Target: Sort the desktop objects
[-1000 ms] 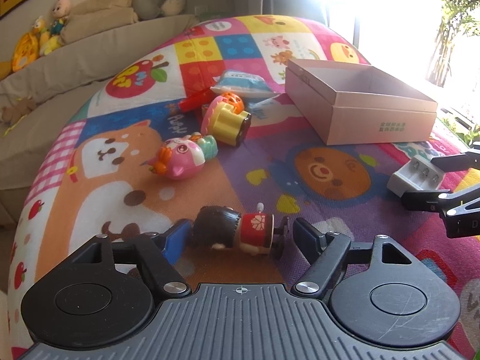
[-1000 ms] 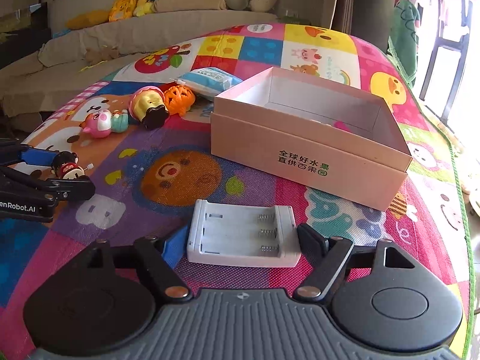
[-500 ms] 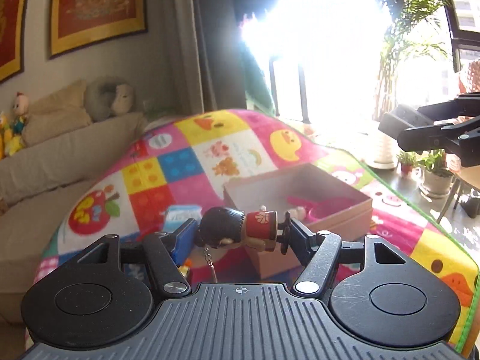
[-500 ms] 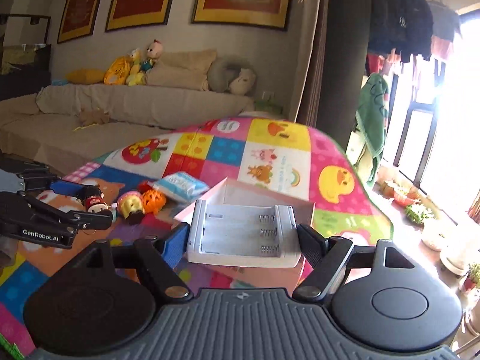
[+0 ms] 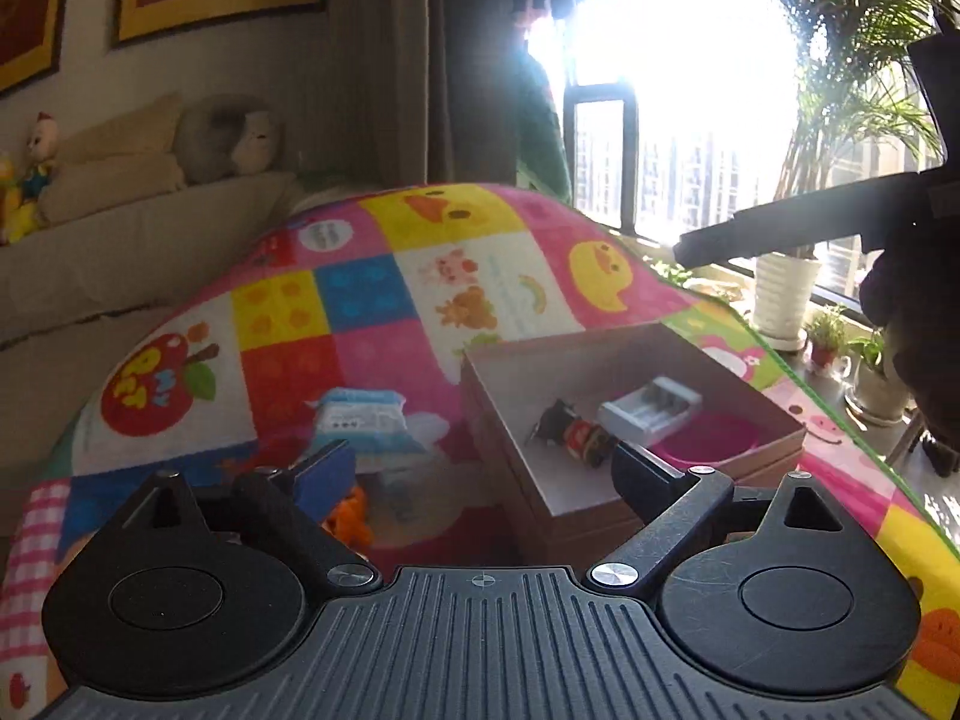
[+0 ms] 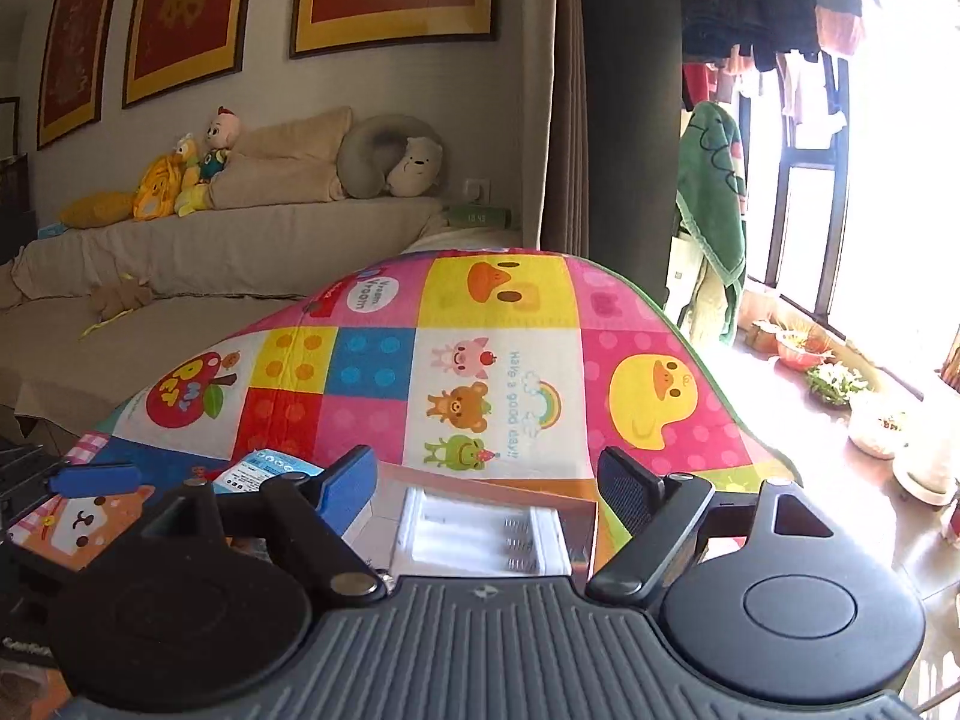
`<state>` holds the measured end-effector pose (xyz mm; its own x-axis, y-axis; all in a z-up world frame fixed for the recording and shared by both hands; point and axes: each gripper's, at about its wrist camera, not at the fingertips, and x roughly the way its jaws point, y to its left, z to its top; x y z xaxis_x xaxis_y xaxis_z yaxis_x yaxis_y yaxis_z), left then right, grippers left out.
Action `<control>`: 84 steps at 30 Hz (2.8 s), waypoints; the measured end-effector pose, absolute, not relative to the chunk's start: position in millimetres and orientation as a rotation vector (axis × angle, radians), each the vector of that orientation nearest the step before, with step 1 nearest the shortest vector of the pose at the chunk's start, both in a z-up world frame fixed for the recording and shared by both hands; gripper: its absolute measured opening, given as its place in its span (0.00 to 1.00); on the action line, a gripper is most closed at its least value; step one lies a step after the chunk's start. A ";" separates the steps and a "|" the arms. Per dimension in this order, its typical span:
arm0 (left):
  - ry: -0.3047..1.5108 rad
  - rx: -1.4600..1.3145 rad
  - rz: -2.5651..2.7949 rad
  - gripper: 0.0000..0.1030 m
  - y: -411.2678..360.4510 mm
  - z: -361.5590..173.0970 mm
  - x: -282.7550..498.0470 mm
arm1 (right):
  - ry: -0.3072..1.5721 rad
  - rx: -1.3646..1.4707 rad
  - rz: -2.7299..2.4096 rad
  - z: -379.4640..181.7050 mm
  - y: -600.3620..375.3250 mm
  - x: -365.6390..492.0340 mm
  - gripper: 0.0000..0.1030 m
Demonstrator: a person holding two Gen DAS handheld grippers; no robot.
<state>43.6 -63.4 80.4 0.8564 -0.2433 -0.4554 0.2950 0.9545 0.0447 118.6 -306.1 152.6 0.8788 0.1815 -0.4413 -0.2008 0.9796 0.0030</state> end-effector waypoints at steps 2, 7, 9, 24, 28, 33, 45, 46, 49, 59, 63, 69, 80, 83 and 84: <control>0.506 0.129 -0.255 0.93 -48.2 61.2 26.0 | 0.475 -0.034 0.208 140.8 -299.9 121.5 0.79; 0.576 0.121 -0.128 0.94 -11.6 27.7 -0.4 | 0.525 -0.047 0.250 121.9 -273.2 120.4 0.79; 0.578 0.085 -0.067 0.94 6.6 25.2 -6.6 | 0.539 -0.078 0.289 121.1 -253.1 118.1 0.79; 0.511 -0.107 0.000 0.97 51.4 18.0 -14.0 | 0.801 -0.090 0.274 81.8 -82.6 260.5 0.79; 0.524 -0.164 -0.007 0.97 59.6 17.0 -10.8 | 0.904 -0.150 0.177 45.7 -70.7 297.8 0.78; 0.521 -0.183 -0.019 0.97 62.3 16.5 -11.5 | 0.982 -0.153 0.274 37.8 -71.1 283.9 0.58; 0.544 -0.001 -0.108 0.98 37.8 17.8 -34.1 | 0.856 -0.222 0.614 85.1 -104.7 125.1 0.54; 0.549 0.008 -0.109 0.98 36.7 17.7 -35.8 | 0.816 -0.220 0.619 92.0 -115.5 112.1 0.54; 0.568 0.018 -0.123 0.98 33.2 17.6 -41.1 | 0.731 -0.236 0.598 101.9 -148.1 78.3 0.54; 0.572 0.092 -0.230 0.99 -10.1 28.3 -47.2 | 0.705 -0.207 0.369 59.0 -235.9 36.0 0.54; 0.577 0.155 -0.280 0.99 -35.2 28.4 -46.7 | 0.734 -0.147 0.370 47.4 -254.2 29.0 0.56; 0.572 0.189 -0.301 0.99 -73.1 28.3 -41.6 | 0.645 -0.107 0.319 53.7 -272.1 12.2 0.70; 0.600 0.190 -0.209 0.99 -61.8 28.3 -37.0 | 0.508 -0.083 0.352 70.8 -275.2 -23.4 0.71; 0.613 0.136 -0.113 0.99 -28.6 31.1 -43.8 | 0.510 -0.133 0.430 72.4 -252.6 -29.5 0.74; 0.618 0.115 -0.079 0.99 -17.3 32.0 -45.0 | 0.514 -0.158 0.445 69.2 -241.1 -30.5 0.76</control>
<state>-45.0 -17.3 32.0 0.8124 -0.0391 -0.5818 0.1081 0.9906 0.0843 -30.5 -241.1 69.2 0.7780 0.3707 -0.5072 -0.4486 0.8930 -0.0355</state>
